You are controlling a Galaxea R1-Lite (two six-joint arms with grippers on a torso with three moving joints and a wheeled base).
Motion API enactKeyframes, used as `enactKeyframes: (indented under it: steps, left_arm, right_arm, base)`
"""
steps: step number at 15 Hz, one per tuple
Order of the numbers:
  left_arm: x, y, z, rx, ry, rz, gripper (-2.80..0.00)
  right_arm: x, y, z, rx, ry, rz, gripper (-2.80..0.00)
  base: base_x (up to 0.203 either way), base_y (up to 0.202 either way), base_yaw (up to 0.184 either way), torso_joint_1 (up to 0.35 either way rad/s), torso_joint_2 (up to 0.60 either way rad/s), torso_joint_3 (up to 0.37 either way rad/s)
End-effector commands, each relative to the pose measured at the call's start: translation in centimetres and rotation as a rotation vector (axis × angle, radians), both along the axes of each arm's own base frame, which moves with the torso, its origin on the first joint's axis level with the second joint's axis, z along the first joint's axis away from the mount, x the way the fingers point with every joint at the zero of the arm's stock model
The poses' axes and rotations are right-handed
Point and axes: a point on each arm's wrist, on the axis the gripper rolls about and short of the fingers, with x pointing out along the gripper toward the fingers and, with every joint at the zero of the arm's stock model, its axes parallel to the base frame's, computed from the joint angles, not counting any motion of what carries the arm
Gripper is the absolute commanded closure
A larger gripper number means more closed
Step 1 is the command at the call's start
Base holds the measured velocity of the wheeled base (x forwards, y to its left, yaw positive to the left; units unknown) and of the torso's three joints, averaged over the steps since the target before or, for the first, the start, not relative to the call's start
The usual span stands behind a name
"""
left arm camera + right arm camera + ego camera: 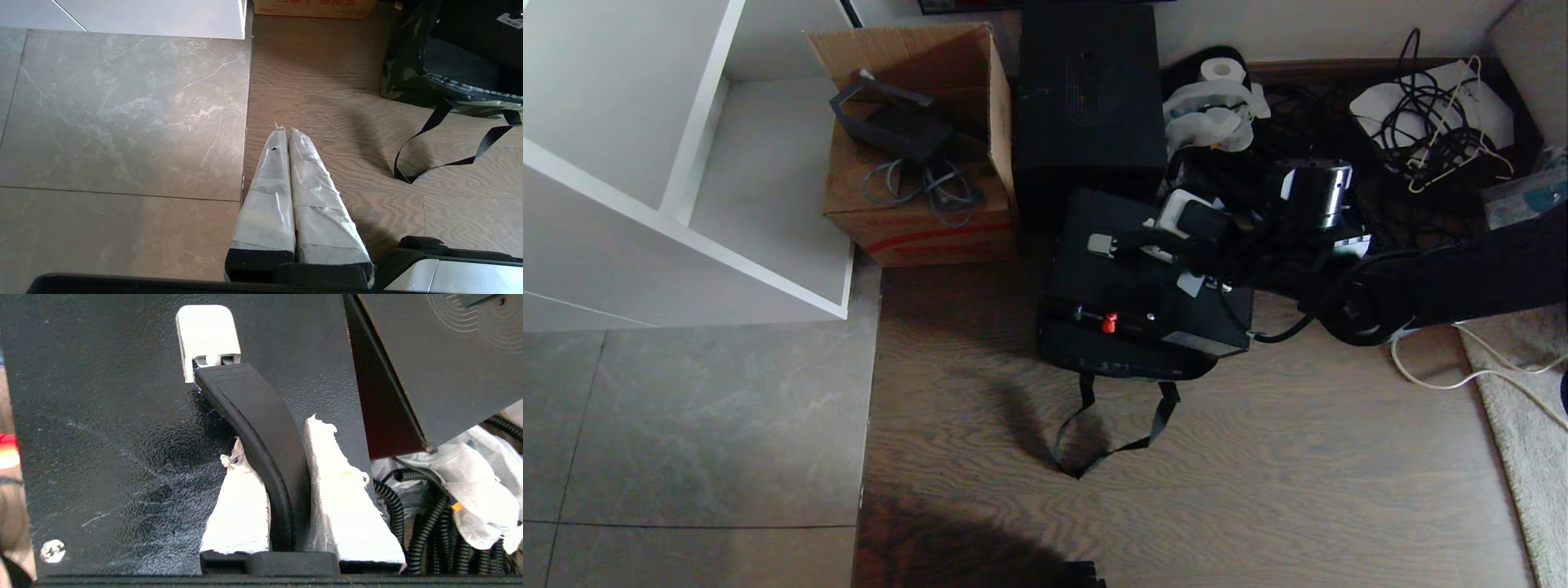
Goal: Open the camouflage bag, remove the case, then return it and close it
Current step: Place the black box back
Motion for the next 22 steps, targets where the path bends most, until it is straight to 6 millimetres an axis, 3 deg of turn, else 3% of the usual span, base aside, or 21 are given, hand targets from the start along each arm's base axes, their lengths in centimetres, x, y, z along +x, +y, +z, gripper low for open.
enactKeyframes:
  steps: [1, 6, 22]
  left_arm:
    - [0.1, 0.0, -0.3, -0.001, 0.008, 0.000, 0.00]
    - [0.1, 0.0, -0.2, -0.001, 0.006, 0.000, 0.00]
    - [0.1, 0.0, -0.3, -0.001, 0.007, 0.000, 0.00]
  right_arm:
    - [-0.1, -0.5, 0.5, -0.010, -0.014, 0.002, 0.00]
    - [0.1, -0.7, 0.3, -0.017, -0.013, -0.003, 0.00]
    - [1.8, -0.7, -3.8, -0.080, 0.080, -0.018, 0.00]
  base:
    - [0.000, 0.000, 0.000, 0.000, 0.00, 0.000]
    - [0.000, 0.000, 0.000, 0.000, 0.00, 0.000]
    - [0.000, 0.000, 0.000, 0.000, 0.00, 0.000]
